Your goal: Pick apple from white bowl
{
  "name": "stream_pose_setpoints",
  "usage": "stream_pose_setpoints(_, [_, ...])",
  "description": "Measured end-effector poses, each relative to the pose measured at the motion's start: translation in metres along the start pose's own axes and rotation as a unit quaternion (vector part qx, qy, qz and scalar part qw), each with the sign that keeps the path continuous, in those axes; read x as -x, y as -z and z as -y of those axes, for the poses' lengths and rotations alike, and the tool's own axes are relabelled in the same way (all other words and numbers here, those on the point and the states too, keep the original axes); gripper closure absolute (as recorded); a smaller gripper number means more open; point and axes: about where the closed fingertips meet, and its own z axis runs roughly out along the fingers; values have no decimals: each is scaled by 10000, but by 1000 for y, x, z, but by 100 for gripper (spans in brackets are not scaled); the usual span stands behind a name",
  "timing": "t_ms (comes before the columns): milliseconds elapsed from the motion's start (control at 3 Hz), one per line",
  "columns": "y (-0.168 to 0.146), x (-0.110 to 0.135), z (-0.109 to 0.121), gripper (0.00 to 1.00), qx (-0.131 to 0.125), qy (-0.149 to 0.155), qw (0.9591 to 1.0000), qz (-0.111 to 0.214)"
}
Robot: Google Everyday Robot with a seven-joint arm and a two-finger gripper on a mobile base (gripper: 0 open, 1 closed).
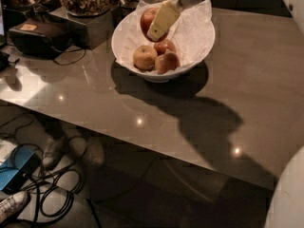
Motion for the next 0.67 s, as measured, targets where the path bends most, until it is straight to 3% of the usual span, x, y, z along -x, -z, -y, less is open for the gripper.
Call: stream_pose_setpoints(667, [48,29,-61,100,147,978,9950,134])
